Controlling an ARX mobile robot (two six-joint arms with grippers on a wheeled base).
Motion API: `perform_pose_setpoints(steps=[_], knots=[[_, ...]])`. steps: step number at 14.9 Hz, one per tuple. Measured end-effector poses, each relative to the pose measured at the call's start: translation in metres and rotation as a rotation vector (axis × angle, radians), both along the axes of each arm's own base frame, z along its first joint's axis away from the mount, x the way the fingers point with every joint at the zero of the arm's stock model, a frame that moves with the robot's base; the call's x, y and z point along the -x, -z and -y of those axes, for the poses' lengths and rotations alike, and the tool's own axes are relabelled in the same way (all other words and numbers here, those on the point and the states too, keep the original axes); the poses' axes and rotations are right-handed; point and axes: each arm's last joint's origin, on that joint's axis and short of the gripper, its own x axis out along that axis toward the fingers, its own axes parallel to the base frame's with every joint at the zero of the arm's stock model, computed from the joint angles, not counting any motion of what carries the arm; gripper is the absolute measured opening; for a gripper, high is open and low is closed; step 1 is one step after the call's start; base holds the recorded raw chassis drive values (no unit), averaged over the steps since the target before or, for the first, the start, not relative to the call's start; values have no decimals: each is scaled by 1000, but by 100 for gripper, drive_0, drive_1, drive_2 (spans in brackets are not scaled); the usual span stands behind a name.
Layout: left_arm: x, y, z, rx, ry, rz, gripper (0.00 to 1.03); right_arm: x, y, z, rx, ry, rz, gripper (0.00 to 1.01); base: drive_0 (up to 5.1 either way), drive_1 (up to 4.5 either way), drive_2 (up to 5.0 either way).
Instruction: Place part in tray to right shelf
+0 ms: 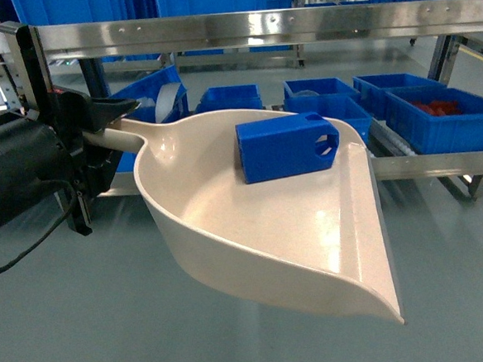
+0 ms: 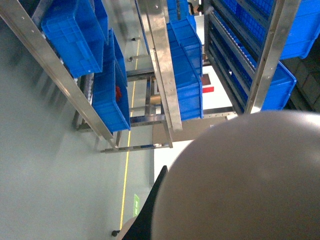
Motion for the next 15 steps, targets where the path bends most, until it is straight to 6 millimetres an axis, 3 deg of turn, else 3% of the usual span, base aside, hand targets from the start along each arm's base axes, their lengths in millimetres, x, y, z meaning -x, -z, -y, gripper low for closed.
perform_pose_setpoints(steps=[15], knots=[[0, 0, 0, 0, 0, 0, 13, 0, 0, 0, 0, 0, 0, 98, 0, 0, 0]])
